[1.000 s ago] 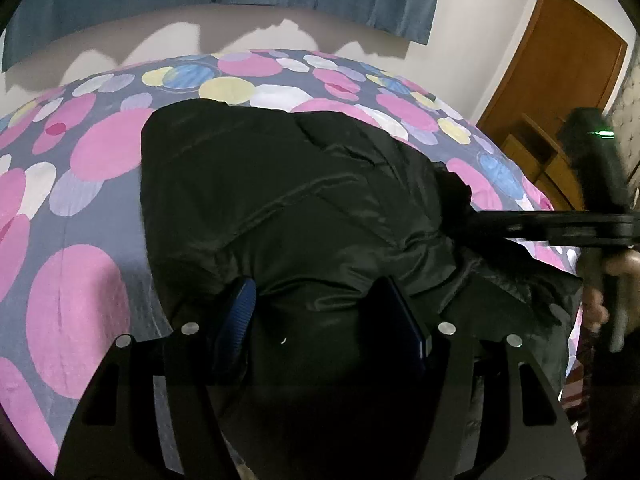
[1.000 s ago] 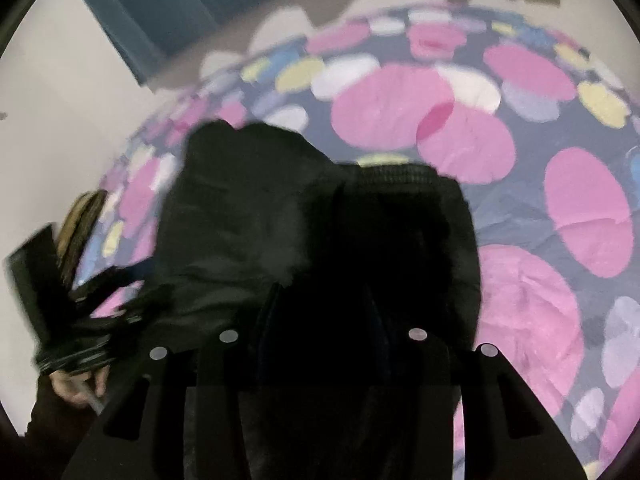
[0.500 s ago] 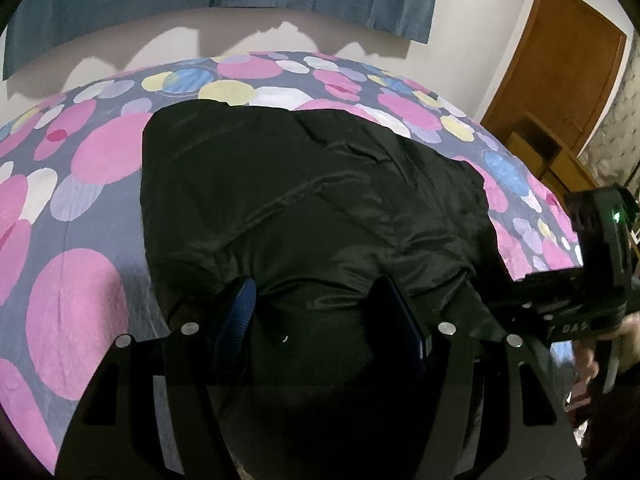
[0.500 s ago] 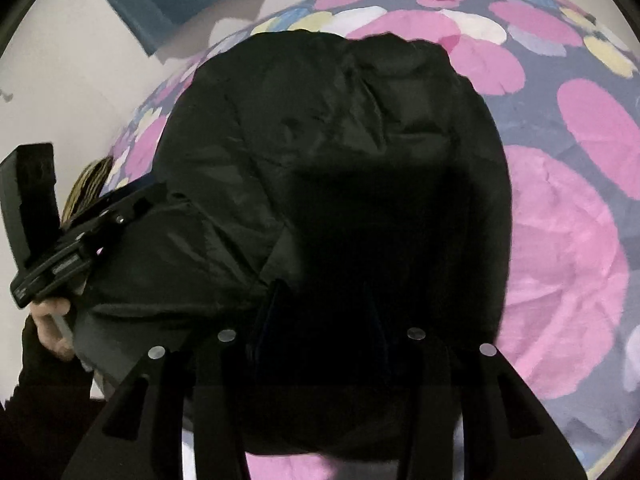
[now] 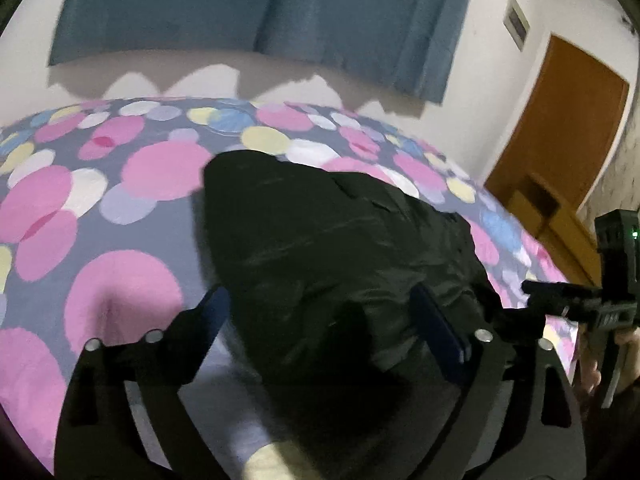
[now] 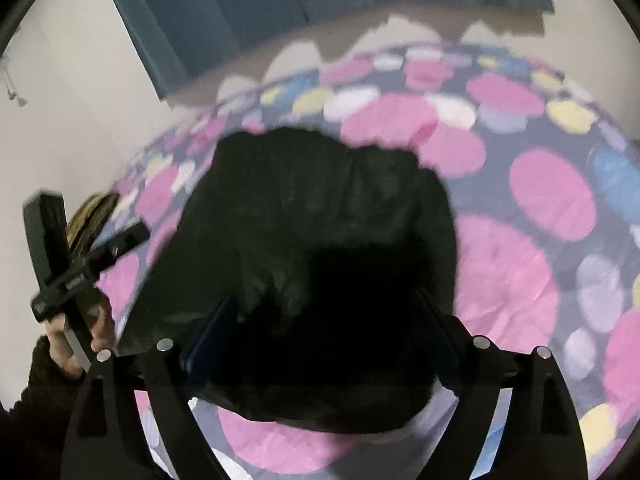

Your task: Fold large clothes

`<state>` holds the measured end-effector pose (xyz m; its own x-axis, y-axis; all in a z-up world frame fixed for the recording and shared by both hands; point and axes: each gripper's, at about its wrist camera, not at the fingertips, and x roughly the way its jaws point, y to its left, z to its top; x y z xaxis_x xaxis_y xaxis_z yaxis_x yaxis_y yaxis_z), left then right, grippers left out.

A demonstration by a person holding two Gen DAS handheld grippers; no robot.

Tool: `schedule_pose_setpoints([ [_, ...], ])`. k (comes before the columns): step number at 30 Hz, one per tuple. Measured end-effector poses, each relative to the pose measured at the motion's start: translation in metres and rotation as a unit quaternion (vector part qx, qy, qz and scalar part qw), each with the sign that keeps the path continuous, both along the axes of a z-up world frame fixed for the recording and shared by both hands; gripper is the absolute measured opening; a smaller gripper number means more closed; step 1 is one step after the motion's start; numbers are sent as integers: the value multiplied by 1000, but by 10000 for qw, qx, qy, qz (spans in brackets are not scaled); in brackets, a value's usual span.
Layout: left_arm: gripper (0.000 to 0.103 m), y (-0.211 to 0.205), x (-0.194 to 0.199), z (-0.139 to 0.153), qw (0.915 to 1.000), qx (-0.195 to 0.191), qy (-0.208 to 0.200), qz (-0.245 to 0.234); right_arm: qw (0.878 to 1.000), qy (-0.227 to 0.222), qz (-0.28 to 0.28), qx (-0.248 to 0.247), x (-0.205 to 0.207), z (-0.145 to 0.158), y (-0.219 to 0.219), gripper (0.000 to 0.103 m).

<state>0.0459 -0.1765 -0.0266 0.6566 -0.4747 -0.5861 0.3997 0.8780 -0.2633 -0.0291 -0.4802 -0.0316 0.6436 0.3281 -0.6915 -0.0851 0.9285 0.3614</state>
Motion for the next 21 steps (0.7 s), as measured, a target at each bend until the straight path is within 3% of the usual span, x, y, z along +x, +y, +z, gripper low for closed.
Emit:
schedule_pose_setpoints([
  [3, 93, 17, 2, -13, 9988, -348, 344, 16, 9998, 92, -101, 118, 11, -6, -13, 87],
  [8, 94, 23, 9, -48, 9908, -902, 1007, -67, 9958, 672, -356, 519, 41, -49, -33, 87],
  [12, 101, 15, 18, -68, 9726, -1687, 1525, -472, 9892, 949, -329, 1070, 58, -81, -37, 90],
  [17, 101, 7, 22, -72, 9731, -1660, 1512, -511, 9845, 1027, -305, 1389, 67, -97, -34, 92],
  [21, 100, 3, 21, -63, 9807, -1278, 1351, -597, 9879, 896, -245, 1244, 68, -91, -22, 89],
])
